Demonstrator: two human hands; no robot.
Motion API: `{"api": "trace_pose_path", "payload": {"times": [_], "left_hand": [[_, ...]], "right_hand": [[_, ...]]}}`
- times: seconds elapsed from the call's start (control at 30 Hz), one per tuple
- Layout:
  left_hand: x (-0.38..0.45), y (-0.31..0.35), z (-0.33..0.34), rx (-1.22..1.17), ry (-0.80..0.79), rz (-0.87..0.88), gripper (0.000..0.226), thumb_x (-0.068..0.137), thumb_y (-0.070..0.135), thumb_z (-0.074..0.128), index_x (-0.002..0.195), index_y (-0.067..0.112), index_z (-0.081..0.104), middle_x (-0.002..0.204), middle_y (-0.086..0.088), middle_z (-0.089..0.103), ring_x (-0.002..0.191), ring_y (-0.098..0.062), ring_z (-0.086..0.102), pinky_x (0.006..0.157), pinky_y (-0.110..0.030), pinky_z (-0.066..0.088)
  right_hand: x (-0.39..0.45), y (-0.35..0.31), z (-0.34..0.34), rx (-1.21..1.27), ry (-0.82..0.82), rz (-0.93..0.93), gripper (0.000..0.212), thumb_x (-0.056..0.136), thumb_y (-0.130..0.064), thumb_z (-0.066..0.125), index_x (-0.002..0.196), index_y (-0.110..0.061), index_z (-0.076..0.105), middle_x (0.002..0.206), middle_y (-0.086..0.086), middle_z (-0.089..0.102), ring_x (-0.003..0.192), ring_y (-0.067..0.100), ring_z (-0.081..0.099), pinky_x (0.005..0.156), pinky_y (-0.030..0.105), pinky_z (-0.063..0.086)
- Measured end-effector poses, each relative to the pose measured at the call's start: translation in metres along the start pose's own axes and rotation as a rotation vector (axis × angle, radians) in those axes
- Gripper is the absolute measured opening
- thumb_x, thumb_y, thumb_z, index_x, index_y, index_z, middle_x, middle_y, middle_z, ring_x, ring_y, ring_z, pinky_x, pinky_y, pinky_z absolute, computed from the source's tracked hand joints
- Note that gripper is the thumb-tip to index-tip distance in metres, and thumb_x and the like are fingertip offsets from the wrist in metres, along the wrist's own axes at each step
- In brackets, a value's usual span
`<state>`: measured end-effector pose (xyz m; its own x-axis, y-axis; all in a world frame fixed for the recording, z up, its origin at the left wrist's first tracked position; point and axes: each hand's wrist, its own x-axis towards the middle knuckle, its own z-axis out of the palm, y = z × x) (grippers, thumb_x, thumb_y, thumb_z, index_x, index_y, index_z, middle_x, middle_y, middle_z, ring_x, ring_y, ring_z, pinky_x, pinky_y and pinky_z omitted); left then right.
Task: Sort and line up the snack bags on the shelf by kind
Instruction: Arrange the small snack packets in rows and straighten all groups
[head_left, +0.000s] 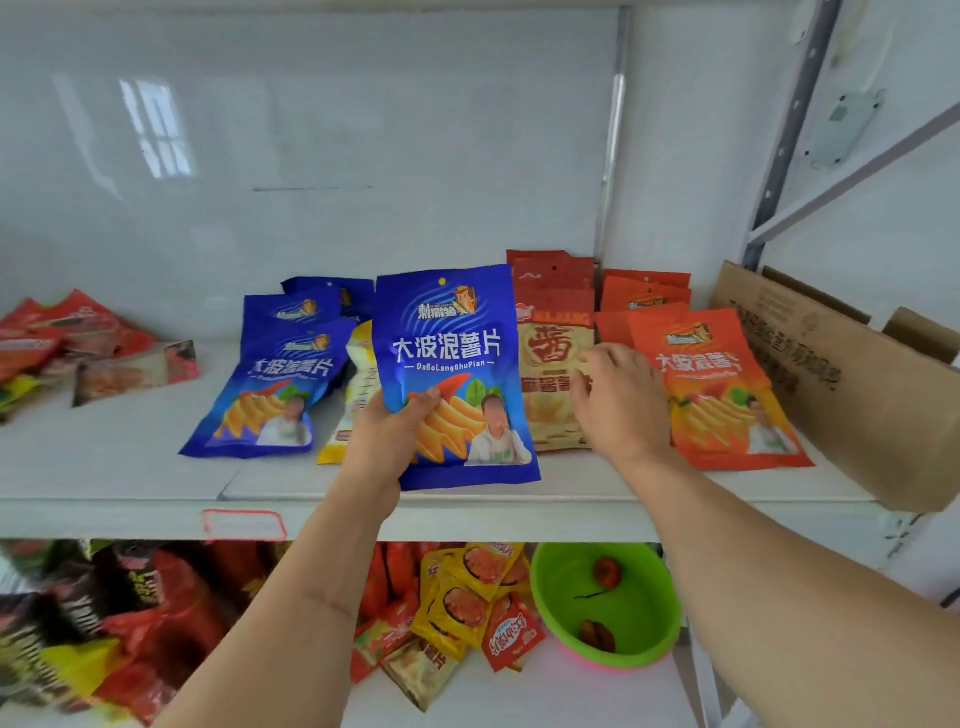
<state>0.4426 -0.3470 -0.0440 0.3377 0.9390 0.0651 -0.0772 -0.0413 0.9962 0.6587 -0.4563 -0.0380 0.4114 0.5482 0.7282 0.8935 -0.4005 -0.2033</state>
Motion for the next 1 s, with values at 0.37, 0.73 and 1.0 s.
{"api": "trace_pose_path", "payload": {"times": [0.37,0.73,1.0], "left_hand": [[0.031,0.01,-0.129,0.088,0.16,-0.002,0.036,0.087,0.04,0.074,0.115,0.02,0.064,0.103,-0.001,0.075,0.097,-0.023,0.072,0.09,-0.047,0.058],[0.087,0.004,-0.215,0.21,0.154,0.033,0.016,0.093,0.026,0.069,0.108,0.021,0.064,0.096,-0.001,0.075,0.088,-0.021,0.072,0.079,-0.038,0.058],[0.139,-0.022,-0.244,0.413,0.142,0.024,0.037,0.08,0.058,0.064,0.103,0.03,0.057,0.099,0.001,0.07,0.096,-0.024,0.066,0.084,-0.046,0.057]], "right_hand": [[-0.013,-0.154,0.042,0.129,-0.101,-0.213,0.019,0.097,-0.027,0.053,0.106,-0.017,0.066,0.105,0.001,0.065,0.096,0.025,0.059,0.078,0.039,0.045],[-0.032,-0.271,0.091,0.177,-0.12,-0.346,0.014,0.094,-0.028,0.054,0.09,-0.02,0.065,0.088,-0.003,0.061,0.081,0.021,0.057,0.068,0.033,0.042],[-0.036,-0.325,0.127,0.096,-0.279,-0.194,0.039,0.098,-0.05,0.047,0.119,-0.021,0.061,0.114,-0.002,0.057,0.106,0.018,0.052,0.087,0.033,0.047]]}}
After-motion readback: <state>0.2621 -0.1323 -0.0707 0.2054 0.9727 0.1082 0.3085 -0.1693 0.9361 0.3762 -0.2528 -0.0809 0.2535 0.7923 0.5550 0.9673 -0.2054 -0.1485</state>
